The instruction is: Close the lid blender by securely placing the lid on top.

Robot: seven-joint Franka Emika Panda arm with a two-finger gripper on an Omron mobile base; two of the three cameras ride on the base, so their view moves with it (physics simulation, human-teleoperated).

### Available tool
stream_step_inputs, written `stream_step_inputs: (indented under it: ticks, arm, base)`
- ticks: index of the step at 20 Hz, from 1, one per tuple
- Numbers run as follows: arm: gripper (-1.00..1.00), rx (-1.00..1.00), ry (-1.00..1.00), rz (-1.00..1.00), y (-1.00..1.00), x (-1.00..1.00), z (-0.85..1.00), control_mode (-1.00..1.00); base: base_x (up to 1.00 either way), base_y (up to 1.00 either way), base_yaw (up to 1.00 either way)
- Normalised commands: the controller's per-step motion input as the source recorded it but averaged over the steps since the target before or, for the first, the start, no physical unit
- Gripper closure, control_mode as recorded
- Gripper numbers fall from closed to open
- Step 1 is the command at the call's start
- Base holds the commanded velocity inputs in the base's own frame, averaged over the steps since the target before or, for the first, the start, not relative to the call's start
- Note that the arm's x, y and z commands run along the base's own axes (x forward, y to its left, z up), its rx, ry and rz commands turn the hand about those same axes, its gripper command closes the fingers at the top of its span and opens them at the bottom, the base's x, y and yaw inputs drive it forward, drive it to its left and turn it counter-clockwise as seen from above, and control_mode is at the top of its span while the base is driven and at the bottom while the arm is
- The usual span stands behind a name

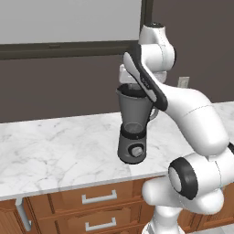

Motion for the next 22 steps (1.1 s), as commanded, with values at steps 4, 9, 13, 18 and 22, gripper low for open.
stream_step_inputs:
  ticks: [4,9,13,18,22]
  arm:
    - [-1.0,0.0,-0.05,0.0,-0.01,-0.05,0.03,-1.0]
    - [-1.0,0.0,-0.13,-0.01,-0.01,-0.58,0.23,-1.0]
    - [-1.0,0.0,-0.07,0.0,0.0,-0.56,0.04,-1.0]
    - [-1.0,0.0,-0.01,0.0,0.0,-0.13,-0.14,-1.0]
    - [-1.0,0.0,-0.05,0.0,0.0,0.0,0.0,-1.0]
  base:
    - [0.0,0.0,0.0]
    - [0.0,0.0,0.0]
    - [0.0,0.0,0.0]
    - [0.0,0.0,0.0]
    - [0.0,0.0,0.0]
